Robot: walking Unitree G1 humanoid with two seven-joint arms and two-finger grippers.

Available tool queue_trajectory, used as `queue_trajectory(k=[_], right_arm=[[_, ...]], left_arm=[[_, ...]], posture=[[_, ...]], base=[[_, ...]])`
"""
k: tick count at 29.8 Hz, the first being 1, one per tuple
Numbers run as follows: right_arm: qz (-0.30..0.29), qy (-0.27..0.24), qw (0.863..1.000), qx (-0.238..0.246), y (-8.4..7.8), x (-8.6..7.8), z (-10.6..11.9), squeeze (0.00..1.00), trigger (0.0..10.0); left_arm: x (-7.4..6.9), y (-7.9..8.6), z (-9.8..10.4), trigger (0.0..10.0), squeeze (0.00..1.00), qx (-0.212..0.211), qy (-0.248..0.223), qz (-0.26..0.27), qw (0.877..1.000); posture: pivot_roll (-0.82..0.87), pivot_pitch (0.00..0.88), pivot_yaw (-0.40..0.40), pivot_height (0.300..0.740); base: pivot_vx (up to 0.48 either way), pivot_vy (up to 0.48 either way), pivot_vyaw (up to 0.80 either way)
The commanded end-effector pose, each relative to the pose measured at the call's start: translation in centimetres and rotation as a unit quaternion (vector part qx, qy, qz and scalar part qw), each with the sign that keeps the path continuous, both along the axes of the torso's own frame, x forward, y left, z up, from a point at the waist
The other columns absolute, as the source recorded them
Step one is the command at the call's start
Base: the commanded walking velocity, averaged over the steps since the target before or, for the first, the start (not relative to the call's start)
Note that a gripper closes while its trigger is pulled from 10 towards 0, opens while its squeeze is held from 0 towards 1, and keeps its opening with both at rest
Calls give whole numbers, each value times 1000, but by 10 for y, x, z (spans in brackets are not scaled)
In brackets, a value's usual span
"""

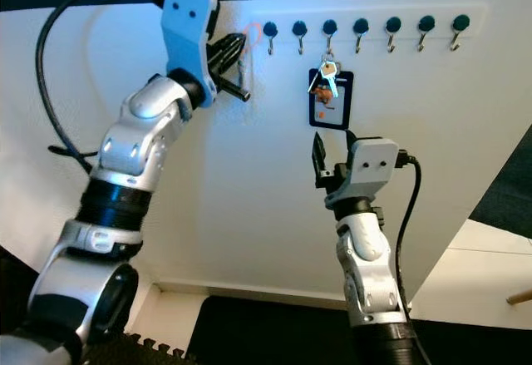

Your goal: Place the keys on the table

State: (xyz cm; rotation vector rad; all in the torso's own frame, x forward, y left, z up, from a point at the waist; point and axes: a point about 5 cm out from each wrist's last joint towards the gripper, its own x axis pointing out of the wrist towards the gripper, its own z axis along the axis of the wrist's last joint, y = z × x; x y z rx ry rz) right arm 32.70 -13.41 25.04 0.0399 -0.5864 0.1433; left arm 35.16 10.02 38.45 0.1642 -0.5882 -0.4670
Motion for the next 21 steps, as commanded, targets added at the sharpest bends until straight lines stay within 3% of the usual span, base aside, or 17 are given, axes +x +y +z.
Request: queue_trajectory(k=[1, 4, 7, 9, 14, 17, 20, 21], right_arm=[[-1, 1, 1000, 5, -3, -3, -2, 0, 10000], [-6, 4, 1000, 6, -7, -4, -4, 0, 10000], [-21, 19, 1000, 10, -19, -11, -12, 0, 10000], [-26, 25, 999, 10, -23, -16, -16, 0, 10000], [-66, 57, 996, 1, -37, -35, -36, 0, 10000], [-74, 64, 995, -2, -40, -39, -42, 0, 10000], [-138, 124, 983, -6, -55, -57, -77, 0, 10000], [-138, 124, 983, -6, -55, -57, -77, 0, 10000]], left_arm=[[-6, 6, -9, 10000, 0, -32, 20, -9, 999], [-9, 8, -22, 10000, 0, -45, 35, 0, 998], [-20, 9, -60, 10000, 0, -55, 80, 17, 995], [-23, 9, -75, 10000, 0, -22, 83, 31, 996], [-31, 13, -117, 10000, 0, -7, 133, 72, 988], [-34, 13, -122, 10000, 0, -4, 139, 79, 987], [-42, 10, -151, 10000, 0, -4, 173, 90, 981], [-42, 10, -151, 10000, 0, -4, 173, 90, 981]], posture=[[29, 211, 132, 740], [31, 209, 129, 740], [35, 209, 121, 740], [35, 209, 119, 740], [29, 204, 114, 740], [29, 204, 114, 740], [19, 199, 120, 740], [19, 199, 120, 740]], base=[[0, 0, 0], [0, 0, 0], [0, 0, 0], [0, 0, 0], [0, 0, 0], [0, 0, 0], [0, 0, 0], [0, 0, 0]])
